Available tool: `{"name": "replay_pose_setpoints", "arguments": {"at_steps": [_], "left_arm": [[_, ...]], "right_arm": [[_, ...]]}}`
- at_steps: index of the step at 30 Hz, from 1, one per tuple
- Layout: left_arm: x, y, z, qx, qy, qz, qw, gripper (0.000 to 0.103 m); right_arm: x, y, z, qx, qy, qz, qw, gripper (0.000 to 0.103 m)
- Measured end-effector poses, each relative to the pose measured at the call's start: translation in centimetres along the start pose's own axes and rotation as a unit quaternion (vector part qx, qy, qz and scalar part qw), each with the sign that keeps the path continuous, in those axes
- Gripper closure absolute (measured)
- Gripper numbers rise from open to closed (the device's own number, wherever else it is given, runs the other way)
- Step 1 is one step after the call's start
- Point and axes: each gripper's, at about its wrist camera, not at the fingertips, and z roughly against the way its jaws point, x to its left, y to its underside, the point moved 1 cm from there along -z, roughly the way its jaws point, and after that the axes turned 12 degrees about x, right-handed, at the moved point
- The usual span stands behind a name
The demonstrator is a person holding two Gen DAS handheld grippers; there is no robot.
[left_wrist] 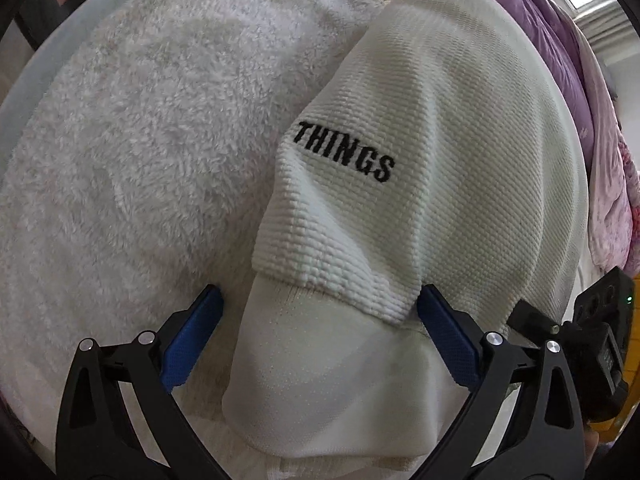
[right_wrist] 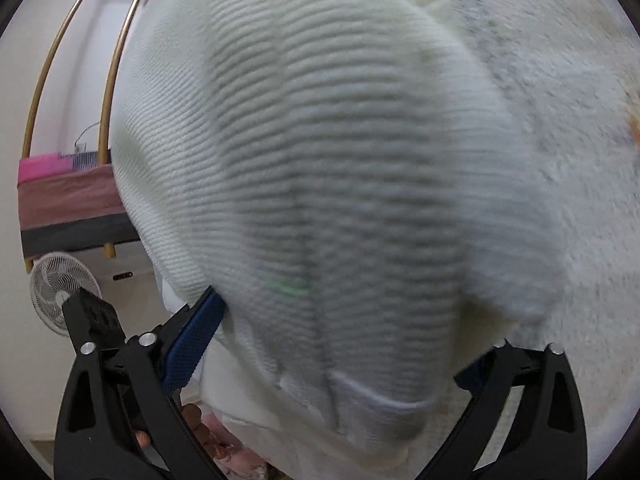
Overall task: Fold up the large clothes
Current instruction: 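Grasp the folded jacket with both grippers and lift it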
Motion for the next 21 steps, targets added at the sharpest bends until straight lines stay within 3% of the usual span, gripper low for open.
{"name": "replay_pose_setpoints", "arguments": {"at_steps": [2,3,4,5,11,15,21], "left_arm": [[-0.9,0.4,0.5,-0.010,-0.005,-0.008,0.9999,0.019],[-1.4,0.5,0.8,-0.013,-0.008,-0.013,0.9998,0.025],[-2.0,0.7,1.2,-0.017,-0.018,-0.021,0.9995,0.026],[-2.3,0.9,1.5,-0.020,-0.021,-0.026,0.9992,0.026],[-5.4,2.1,5.9,-0.054,-0.018,-0.038,0.9977,0.027],[-9.0,5.0,9.3,-0.074,-0.018,-0.059,0.9954,0.027],[-20.3,10.8,14.6,-0.123,0.001,-0.110,0.9862,0.027]], "right_arm": [[0.5,-0.2,0.1,0.007,-0.005,0.010,1.000,0.055],[0.8,-0.5,0.6,0.010,-0.008,0.022,1.000,0.063],[1.2,-0.6,0.9,0.011,-0.002,0.033,0.999,0.075],[1.6,-0.6,1.6,0.011,0.006,0.047,0.999,0.080],[5.4,0.3,8.0,-0.020,0.043,0.121,0.991,0.084],[7.0,2.4,13.8,-0.036,0.067,0.176,0.981,0.085],[5.7,8.0,22.3,-0.055,0.050,0.186,0.980,0.085]]}}
